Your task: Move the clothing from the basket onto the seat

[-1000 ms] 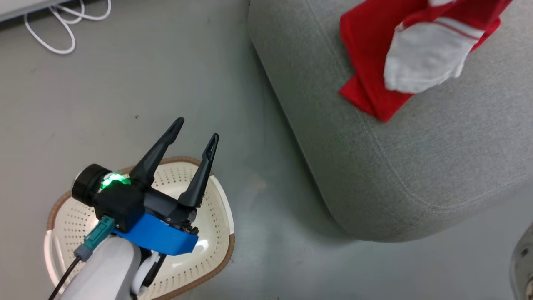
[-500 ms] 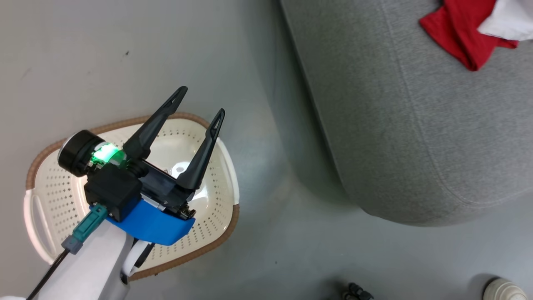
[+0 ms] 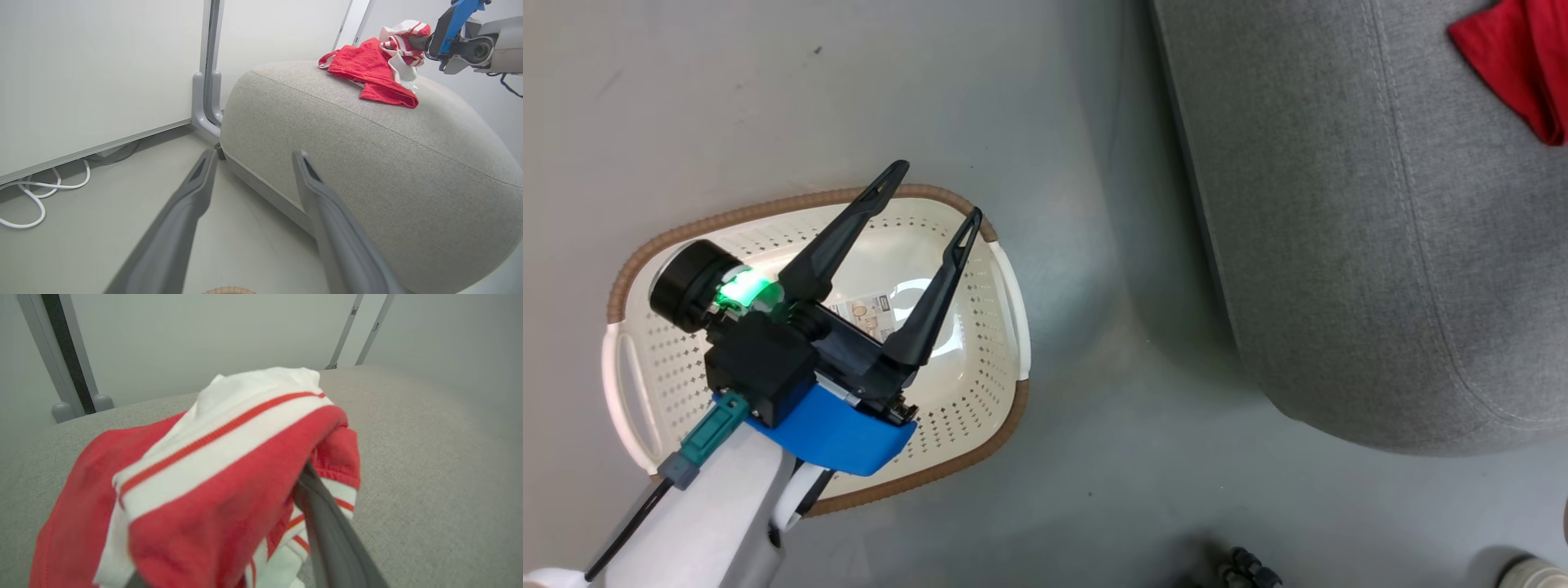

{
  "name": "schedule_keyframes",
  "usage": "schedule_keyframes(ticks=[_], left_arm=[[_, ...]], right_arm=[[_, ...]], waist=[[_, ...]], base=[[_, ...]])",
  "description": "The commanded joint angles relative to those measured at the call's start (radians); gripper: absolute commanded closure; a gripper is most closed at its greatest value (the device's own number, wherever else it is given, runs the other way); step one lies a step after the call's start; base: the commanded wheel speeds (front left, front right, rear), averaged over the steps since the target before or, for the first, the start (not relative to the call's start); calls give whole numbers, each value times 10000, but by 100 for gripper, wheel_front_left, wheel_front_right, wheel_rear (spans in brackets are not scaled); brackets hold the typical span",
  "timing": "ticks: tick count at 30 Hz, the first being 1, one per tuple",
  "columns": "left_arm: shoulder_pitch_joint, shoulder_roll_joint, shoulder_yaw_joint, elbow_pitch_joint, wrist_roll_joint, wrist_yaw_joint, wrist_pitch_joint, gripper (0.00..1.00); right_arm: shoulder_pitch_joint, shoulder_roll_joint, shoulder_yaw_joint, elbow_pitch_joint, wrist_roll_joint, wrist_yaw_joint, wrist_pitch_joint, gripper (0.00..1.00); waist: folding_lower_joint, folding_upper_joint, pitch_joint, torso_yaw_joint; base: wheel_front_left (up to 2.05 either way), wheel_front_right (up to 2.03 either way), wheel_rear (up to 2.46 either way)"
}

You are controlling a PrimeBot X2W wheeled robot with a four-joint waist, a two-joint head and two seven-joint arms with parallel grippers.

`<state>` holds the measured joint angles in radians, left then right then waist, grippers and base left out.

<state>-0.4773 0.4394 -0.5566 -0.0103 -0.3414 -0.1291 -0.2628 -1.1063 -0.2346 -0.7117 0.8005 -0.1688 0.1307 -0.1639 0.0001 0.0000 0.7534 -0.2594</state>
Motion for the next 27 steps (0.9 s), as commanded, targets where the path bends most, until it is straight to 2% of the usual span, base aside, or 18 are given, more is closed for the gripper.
schedule_keyframes(ticks=[1,10,16,27], left_arm=[[-203,-76,-22,1,2,-13,-28,0],[-52,-547,187,148,-81,-13,-29,0],[241,-932,396,431,-170,-13,-29,0],[1284,-1583,935,956,-372,-14,-29,0]], right_arm=[[-114,-40,-83,170,-204,1,-107,0],[111,-419,-177,769,-463,2,-564,0],[631,-328,372,1012,-605,2,-798,0],[1988,-95,1704,1286,-73,3,-982,0]], waist=[[-1,0,-59,118],[-1,0,-717,501],[-1,0,-1591,655],[-1,0,-3678,904]], base=[[0,0,0],[0,0,0],[0,0,0],[0,0,0]])
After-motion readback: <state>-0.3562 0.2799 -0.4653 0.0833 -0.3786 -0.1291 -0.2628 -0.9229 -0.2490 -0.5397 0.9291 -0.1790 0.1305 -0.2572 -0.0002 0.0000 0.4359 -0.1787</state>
